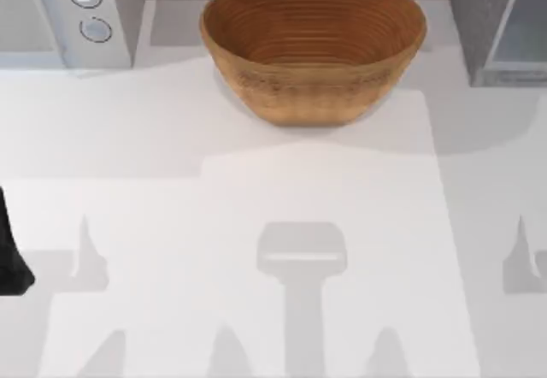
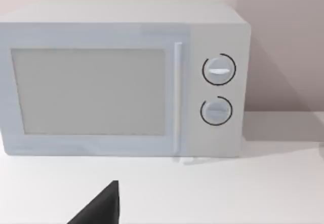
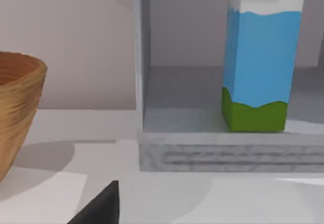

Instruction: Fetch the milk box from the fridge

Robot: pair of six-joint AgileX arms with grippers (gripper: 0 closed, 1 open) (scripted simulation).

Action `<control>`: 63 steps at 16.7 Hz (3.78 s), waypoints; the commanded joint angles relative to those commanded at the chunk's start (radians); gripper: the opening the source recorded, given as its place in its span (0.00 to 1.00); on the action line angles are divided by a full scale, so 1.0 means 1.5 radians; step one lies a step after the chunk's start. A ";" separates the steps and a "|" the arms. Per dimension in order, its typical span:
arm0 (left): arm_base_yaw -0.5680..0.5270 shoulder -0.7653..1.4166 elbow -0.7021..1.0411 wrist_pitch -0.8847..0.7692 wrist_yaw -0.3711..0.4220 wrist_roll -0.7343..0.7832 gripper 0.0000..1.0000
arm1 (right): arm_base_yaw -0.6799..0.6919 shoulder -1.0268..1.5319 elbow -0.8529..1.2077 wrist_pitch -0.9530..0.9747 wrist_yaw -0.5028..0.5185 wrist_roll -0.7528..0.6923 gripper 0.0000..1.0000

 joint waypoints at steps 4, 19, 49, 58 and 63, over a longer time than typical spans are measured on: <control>0.000 0.000 0.000 0.000 0.000 0.000 1.00 | -0.008 0.020 0.003 0.021 -0.008 0.000 1.00; 0.000 0.000 0.000 0.000 0.000 0.000 1.00 | -0.248 0.841 0.078 0.743 -0.236 0.008 1.00; 0.000 0.000 0.000 0.000 0.000 0.000 1.00 | -0.156 1.406 0.595 0.815 -0.133 0.008 1.00; 0.000 0.000 0.000 0.000 0.000 0.000 1.00 | -0.144 1.428 0.639 0.787 -0.120 0.008 1.00; 0.000 0.000 0.000 0.000 0.000 0.000 1.00 | -0.131 1.494 0.774 0.725 -0.107 0.008 1.00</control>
